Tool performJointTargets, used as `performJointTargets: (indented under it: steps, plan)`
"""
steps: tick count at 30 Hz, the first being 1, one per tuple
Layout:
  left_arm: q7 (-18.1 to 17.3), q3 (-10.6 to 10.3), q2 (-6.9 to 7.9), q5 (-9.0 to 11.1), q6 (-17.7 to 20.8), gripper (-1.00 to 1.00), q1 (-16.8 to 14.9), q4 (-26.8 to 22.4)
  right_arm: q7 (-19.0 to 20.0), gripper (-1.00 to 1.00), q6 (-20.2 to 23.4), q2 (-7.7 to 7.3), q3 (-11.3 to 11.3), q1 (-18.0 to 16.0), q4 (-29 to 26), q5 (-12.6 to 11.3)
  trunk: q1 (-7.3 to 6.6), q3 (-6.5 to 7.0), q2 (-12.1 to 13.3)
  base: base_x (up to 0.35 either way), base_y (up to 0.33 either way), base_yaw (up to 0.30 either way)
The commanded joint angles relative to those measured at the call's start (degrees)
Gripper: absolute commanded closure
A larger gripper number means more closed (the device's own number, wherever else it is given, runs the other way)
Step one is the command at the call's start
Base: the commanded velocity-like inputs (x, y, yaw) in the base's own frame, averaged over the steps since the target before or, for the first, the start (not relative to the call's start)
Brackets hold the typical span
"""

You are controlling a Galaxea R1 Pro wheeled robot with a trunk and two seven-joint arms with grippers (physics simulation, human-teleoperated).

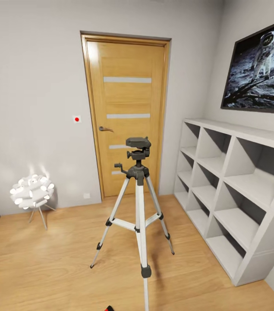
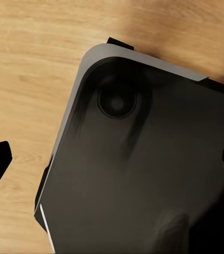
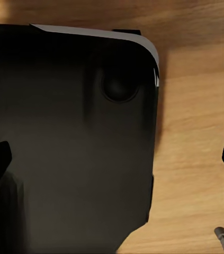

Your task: Attach the digital camera to the camera tripod in the bedroom.

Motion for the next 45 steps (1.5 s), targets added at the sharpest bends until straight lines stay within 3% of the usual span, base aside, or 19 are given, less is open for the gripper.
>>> performJointTargets:
  steps: [1,45]
  plan:
    - [0.0,0.0,0.00,0.2,-0.1,-1.00,0.0,0.0,0.0,-1.00,-0.2,-0.04,-0.2,0.0,0.0,0.3,-0.23,0.15,0.4,0.000,0.000,0.000]
    - [0.0,0.0,-0.06,0.2,-0.1,-1.00,0.0,0.0,-0.2,-1.00,-0.2,-0.12,-0.3,0.0,0.0,0.2,-9.89,8.05,18.0,0.000,0.000,0.000]
